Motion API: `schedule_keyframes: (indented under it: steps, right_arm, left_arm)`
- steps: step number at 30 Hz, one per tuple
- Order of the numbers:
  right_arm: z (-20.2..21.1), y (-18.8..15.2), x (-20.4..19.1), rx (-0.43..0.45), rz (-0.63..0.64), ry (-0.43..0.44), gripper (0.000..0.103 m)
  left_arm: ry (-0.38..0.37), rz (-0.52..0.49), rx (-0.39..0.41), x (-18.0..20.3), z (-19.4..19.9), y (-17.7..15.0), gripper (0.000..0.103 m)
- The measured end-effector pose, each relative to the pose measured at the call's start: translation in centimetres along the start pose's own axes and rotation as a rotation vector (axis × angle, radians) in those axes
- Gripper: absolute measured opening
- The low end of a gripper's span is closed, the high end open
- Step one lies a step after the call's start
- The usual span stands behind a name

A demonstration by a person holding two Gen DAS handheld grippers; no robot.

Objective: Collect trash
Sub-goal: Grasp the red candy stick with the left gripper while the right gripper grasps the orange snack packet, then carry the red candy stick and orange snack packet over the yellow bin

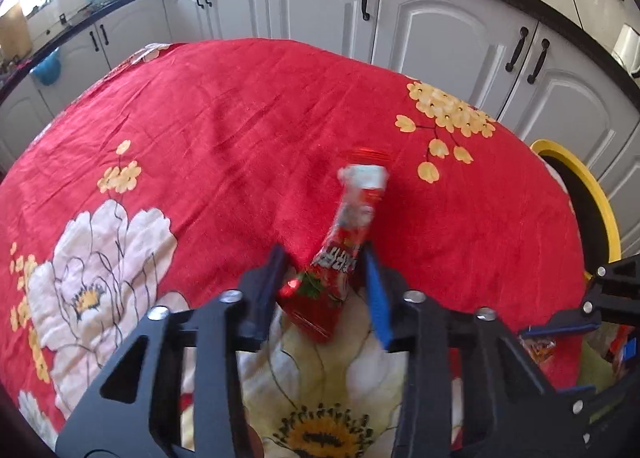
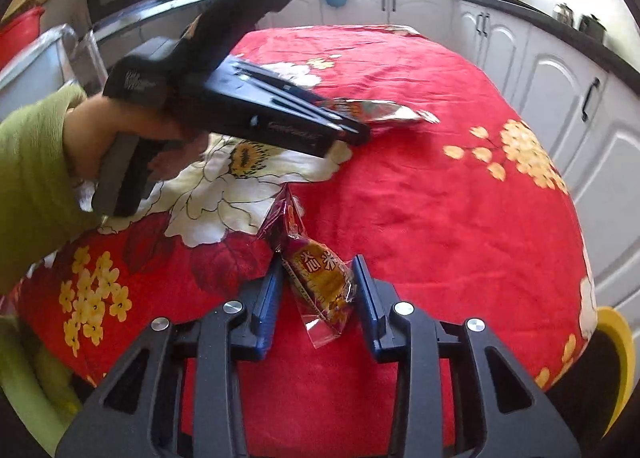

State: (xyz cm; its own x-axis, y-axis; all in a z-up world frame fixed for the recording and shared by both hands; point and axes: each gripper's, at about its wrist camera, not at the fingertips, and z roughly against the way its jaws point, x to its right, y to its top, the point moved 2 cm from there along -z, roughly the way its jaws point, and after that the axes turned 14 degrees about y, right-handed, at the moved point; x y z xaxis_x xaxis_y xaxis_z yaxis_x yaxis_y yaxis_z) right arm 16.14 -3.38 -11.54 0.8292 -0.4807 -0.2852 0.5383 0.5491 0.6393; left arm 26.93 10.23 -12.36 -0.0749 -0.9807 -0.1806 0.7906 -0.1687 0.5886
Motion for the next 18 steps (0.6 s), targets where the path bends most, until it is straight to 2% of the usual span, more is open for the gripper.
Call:
schedule_keyframes:
  steps: [1,4,9,18]
  right_arm:
    - [0.3,-0.2,0.3,0.011,-0.019,0.000,0.032]
    - [1.4,-0.5,1.7,0.053,-0.090,0.011,0.032]
    - [4.0,-1.5,3.7,0.110,-0.171,-0.004,0.032]
    - [9.7,-4.2,7.2,0.215,-0.279,-0.063,0.032]
  left_arm:
    - [0.009,0.003,-0.003,0.0,0.0,-0.1,0.014]
    - [0.014,0.025,-0.007,0.1,0.3,-0.3,0.010]
    - [0.004,0.071,0.010,0.8,1.4,-0.7,0.007]
    - [-0.104,0.077,0.081,6.6,4.6,0.3,0.006]
